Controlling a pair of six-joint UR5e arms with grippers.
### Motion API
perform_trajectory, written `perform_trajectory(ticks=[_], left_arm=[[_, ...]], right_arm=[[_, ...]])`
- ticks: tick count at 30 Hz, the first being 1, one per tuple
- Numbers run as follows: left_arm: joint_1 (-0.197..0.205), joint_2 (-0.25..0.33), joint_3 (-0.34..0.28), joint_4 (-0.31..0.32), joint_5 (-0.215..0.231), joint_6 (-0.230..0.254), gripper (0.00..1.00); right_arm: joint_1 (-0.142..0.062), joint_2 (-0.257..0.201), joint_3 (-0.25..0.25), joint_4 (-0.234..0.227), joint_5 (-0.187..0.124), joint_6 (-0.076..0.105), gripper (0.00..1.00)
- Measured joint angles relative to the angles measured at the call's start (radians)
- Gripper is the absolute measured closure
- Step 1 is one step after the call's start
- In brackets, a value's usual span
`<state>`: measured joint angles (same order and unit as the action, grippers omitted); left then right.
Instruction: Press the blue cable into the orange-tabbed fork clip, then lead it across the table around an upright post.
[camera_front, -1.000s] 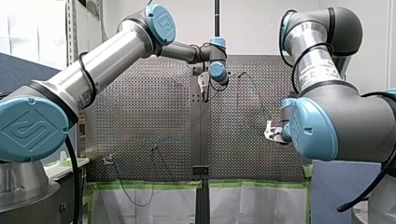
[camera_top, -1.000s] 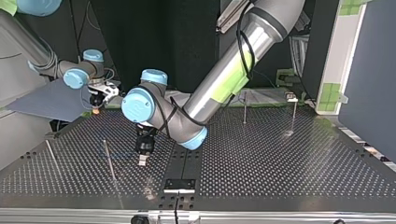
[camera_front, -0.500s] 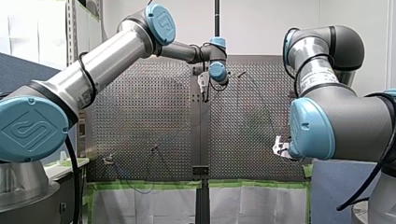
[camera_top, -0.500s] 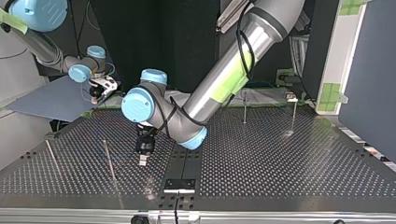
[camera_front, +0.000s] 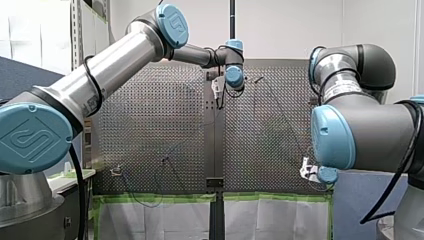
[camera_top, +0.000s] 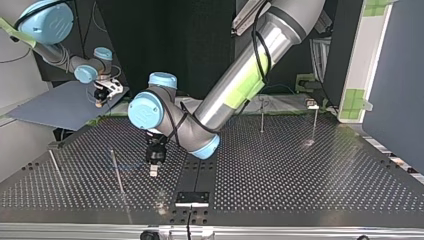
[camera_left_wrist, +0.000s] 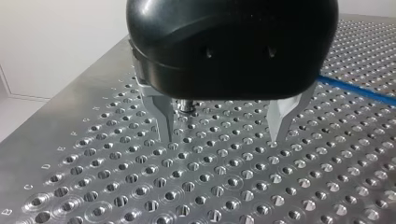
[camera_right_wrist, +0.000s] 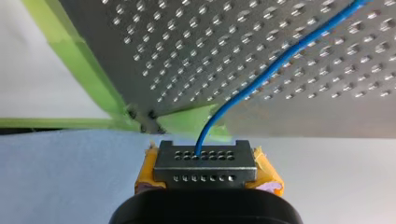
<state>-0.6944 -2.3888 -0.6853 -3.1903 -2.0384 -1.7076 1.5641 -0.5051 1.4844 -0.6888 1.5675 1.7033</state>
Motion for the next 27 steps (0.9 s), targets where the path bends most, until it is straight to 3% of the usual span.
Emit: perform_trajectory(ticks=[12,21,27], left_arm=[[-0.016,0.0,0.0,-0.03,-0.051,-0.013,0.0],[-0.02,0.0,0.001,-0.106,-0.099,-0.091,0.0],[-0.024,0.0,0.0,-0.171,-0.083,-0.155,0.0]], right_arm=[[-0.025,0.014,-0.017,-0.008,-0.014,-0.006,1.0],[-0.029,0.015,-0.021,0.003,-0.023,-0.006,1.0],[-0.029,0.015,-0.022,0.013,-0.024,-0.008,1.0]])
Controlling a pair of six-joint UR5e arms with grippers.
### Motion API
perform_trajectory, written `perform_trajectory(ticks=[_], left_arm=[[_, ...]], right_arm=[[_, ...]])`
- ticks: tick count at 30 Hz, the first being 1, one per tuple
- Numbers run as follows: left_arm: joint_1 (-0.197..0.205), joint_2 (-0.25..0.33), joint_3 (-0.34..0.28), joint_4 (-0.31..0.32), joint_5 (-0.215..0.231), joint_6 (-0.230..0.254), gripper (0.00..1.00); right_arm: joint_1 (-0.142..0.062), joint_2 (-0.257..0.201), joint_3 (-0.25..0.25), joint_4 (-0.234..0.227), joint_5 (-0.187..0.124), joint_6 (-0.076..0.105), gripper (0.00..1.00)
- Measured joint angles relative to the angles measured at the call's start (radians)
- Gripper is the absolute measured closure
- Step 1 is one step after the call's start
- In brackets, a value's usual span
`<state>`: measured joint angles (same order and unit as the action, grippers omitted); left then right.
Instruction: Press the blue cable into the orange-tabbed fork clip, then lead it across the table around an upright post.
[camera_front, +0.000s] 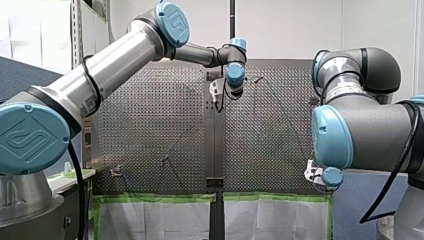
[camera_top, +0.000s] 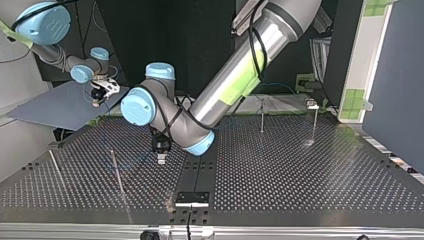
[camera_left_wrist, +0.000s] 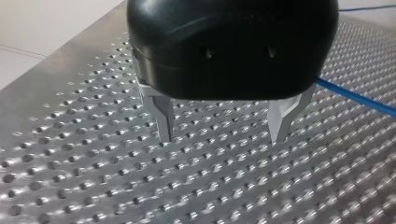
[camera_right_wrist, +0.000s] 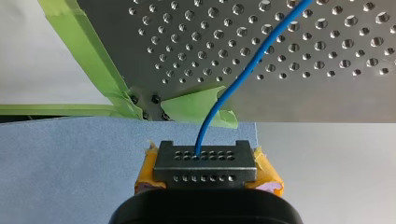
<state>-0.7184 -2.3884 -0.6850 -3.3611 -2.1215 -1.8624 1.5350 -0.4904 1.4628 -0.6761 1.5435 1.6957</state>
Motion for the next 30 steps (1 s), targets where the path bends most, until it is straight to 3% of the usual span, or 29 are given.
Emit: perform_trajectory(ticks=[6,23,30], left_arm=[[-0.002,0.0,0.0,-0.062,0.025,-0.066,0.0],[0.001,0.002,0.0,-0.112,0.098,-0.227,0.0],[-0.005,0.006,0.0,-0.152,0.105,-0.29,0.0]], right_arm=[[0.002,0.0,0.0,0.001,0.0,0.0,1.0],[0.0,0.0,0.0,0.001,-0.002,0.0,1.0],[0.0,0.0,0.0,0.001,-0.002,0.0,1.0]])
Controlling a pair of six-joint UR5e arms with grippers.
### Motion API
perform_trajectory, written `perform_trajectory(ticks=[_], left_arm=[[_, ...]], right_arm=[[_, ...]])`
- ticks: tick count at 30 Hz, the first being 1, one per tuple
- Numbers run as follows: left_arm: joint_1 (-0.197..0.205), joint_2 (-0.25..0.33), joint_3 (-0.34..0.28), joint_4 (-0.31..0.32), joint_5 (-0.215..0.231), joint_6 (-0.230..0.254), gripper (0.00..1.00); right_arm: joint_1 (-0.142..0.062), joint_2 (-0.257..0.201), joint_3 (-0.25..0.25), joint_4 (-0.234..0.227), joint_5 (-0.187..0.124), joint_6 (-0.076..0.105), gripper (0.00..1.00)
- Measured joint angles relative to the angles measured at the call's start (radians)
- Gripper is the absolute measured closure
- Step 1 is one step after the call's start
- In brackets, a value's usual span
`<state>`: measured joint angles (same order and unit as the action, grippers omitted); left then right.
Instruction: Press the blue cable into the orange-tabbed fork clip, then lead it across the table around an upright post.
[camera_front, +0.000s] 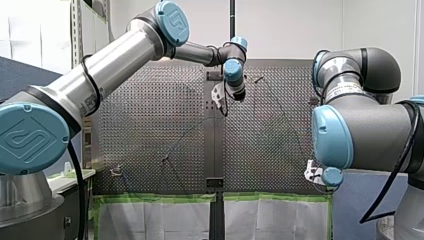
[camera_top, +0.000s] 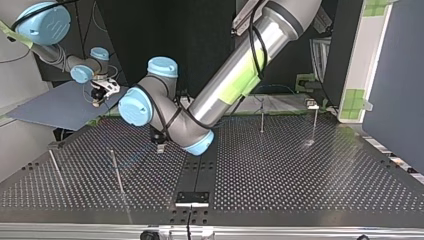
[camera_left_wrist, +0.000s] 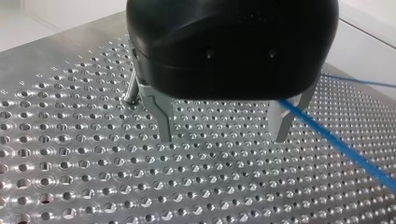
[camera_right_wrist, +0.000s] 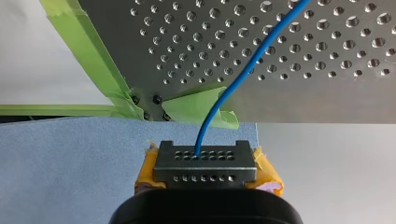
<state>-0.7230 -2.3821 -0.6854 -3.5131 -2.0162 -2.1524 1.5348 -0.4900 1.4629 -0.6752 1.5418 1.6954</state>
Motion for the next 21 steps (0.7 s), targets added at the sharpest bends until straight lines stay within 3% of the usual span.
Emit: perform_trajectory(ticks=[16,21], left_arm=[[0.001,0.018,-0.001,-0.024,0.021,-0.139,0.0],[-0.006,0.019,-0.002,-0.023,0.047,-0.189,0.0]], right_arm=[[0.0,0.001,0.0,0.0,-0.003,0.0,1.0],[0.0,0.001,0.0,0.0,-0.003,0.0,1.0]])
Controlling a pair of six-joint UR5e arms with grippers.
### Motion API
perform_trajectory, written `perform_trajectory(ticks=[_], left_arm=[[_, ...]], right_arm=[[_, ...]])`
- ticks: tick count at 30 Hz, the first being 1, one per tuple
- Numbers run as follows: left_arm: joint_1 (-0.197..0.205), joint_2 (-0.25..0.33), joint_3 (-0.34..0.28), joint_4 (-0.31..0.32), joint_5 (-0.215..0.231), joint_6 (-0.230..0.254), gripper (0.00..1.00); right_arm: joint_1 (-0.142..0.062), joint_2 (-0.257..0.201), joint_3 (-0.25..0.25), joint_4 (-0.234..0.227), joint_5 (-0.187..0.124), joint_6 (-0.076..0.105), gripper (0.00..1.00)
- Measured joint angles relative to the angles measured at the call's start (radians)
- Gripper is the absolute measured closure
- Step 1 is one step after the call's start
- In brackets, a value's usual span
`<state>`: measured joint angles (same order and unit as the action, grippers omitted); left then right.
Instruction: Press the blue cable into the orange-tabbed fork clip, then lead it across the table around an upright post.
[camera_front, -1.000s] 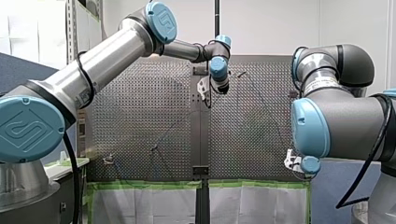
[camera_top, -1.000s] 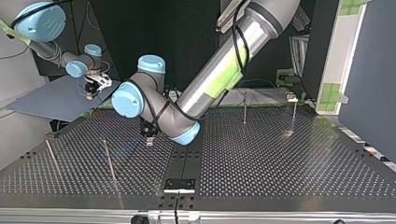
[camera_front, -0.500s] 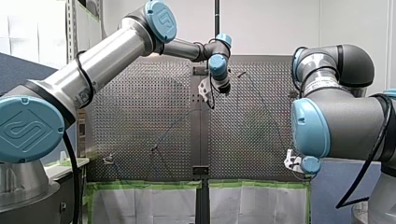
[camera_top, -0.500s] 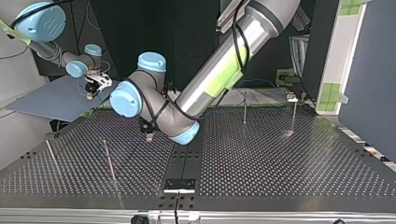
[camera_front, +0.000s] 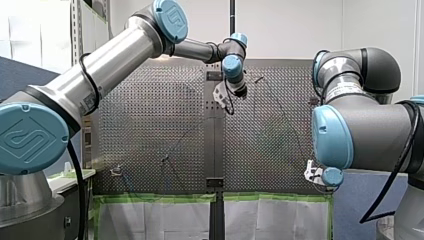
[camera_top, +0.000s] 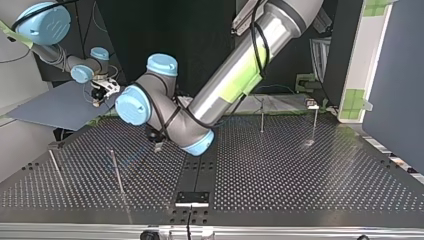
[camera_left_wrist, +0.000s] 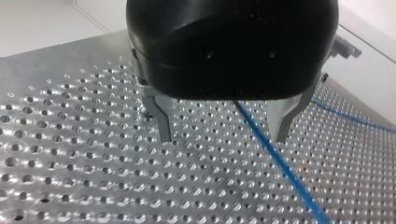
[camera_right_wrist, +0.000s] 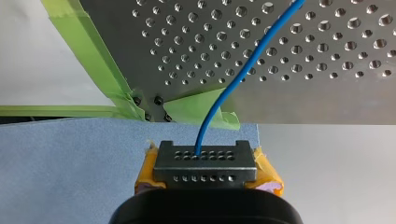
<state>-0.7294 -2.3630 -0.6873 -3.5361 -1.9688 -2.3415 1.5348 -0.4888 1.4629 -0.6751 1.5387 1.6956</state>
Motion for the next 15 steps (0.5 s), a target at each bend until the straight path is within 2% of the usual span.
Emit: perform_trajectory(ticks=[8,15], left_arm=[[-0.011,0.02,-0.011,-0.001,0.009,-0.069,0.0],[-0.012,0.07,-0.066,0.035,0.046,-0.068,0.0]], right_arm=[[0.0,0.0,0.0,0.0,-0.001,0.0,1.0],[0.002,0.0,0.0,0.001,-0.002,0.0,1.0]])
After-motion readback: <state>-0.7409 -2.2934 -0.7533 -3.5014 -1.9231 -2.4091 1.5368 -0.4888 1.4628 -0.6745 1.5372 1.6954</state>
